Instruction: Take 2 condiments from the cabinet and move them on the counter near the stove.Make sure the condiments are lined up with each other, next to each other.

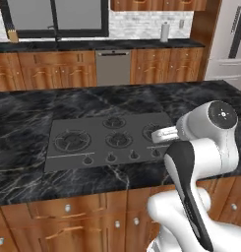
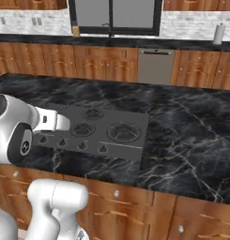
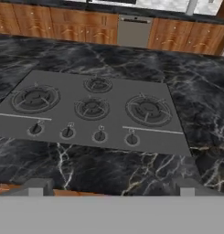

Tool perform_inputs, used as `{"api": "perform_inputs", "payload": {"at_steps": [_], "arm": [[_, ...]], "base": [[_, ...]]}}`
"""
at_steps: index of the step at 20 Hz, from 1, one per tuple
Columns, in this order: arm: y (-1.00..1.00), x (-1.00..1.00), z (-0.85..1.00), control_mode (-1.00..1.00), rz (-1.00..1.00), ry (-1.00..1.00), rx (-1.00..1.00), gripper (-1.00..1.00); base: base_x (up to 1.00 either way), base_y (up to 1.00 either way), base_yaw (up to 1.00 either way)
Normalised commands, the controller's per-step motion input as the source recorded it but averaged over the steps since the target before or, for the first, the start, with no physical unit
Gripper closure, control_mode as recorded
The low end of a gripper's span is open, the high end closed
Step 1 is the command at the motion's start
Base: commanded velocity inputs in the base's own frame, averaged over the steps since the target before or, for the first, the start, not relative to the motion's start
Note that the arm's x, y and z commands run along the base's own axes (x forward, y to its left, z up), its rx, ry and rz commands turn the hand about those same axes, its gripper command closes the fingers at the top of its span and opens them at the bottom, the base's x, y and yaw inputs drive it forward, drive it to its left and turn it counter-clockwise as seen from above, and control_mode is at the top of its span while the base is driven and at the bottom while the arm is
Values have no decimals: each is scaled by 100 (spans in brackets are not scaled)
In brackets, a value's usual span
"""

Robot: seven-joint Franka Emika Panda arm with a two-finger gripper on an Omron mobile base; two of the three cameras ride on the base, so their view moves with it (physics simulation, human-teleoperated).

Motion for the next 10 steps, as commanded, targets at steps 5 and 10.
{"api": "perform_inputs", "payload": {"at_steps": [5,10], "arm": [[0,0,0,100,0,0,0,-100],[0,0,0,100,0,0,0,-100]], "base": [[-38,97,0],[-47,100,1]]}}
